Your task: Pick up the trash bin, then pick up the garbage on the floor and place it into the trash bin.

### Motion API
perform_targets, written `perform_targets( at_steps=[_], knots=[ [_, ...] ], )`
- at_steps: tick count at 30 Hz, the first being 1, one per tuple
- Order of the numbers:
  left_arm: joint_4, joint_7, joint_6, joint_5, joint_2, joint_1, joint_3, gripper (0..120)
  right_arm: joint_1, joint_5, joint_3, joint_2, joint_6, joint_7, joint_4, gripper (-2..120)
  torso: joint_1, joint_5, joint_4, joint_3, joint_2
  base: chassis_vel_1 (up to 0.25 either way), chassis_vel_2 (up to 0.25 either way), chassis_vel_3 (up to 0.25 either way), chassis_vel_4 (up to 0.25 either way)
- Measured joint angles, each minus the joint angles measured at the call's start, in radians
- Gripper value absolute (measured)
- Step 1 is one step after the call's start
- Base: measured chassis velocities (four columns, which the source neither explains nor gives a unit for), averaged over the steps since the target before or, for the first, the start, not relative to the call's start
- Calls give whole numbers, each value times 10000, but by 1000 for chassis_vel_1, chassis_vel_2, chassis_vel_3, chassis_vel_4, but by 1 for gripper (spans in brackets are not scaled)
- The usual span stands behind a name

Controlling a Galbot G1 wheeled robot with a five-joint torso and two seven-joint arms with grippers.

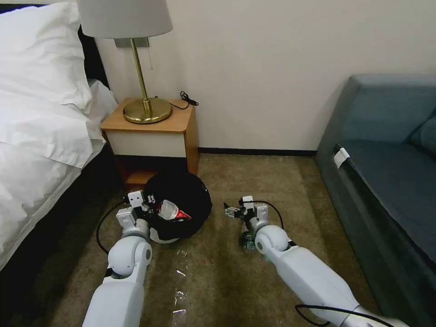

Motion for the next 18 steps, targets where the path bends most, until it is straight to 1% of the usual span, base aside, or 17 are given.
perform_targets(
  at_steps=[1, 2, 5, 6, 8, 9, 10, 13, 15, 17, 18],
  knots=[
    [5, 0, -4, 7, -17, 1, -1, 5, 32, 131, 38, 22, -309, 39, -28, 100, 0, 0, 0, 1, 0, 0, 0, 0, 0],
    [5, 0, -4, 7, -17, 1, -1, 5, 32, 131, 38, 22, -309, 39, -28, 100, 0, 0, 0, 1, 0, 0, 0, 0, 0],
    [-7, -15, -4, 47, -55, -15, 68, 5, 38, 295, 286, 189, -1563, 154, -221, 100, 0, 0, -1, 1, 0, 0, 0, 0, 0],
    [-7, -15, -4, 47, -55, -15, 68, 5, 38, 295, 286, 189, -1563, 154, -221, 100, 0, 0, -1, 1, 0, 0, 0, 0, 0],
    [-41, -47, 8, 61, -55, -46, 88, 5, -28, 186, 425, 254, -2293, 188, -337, 100, 1, 0, -1, 0, 0, 0, 0, 0, 0],
    [-41, -47, 8, 61, -55, -46, 88, 5, -28, 186, 425, 254, -2293, 188, -337, 100, 1, 0, -1, 0, 0, 0, 0, 0, 0],
    [-59, -69, 27, 80, -55, -58, 105, 5, -62, 6, 497, 308, -2584, 182, -499, 100, 0, 0, -2, 0, 0, 0, 0, 0, 0],
    [-74, -90, 41, 114, -78, -60, 132, 5, -75, -336, 570, 410, -2701, 92, -860, 100, 0, 0, -1, 1, 0, 0, 0, 0, 0],
    [-90, -97, 44, 140, -99, -57, 156, 5, -74, -563, 611, 492, -2687, -2, -1090, 100, 0, 0, -2, 1, 0, 0, 0, 0, 0],
    [-148, -120, 50, 196, -142, -33, 199, 5, -74, -1061, 687, 662, -2544, -270, -1617, 100, 0, 0, -1, 1, 0, 0, 0, 0, 0],
    [-148, -120, 50, 196, -142, -33, 199, 5, -74, -1061, 687, 662, -2544, -270, -1617, 100, 0, 0, -1, 1, 0, 0, 0, 0, 0]
  ],
)
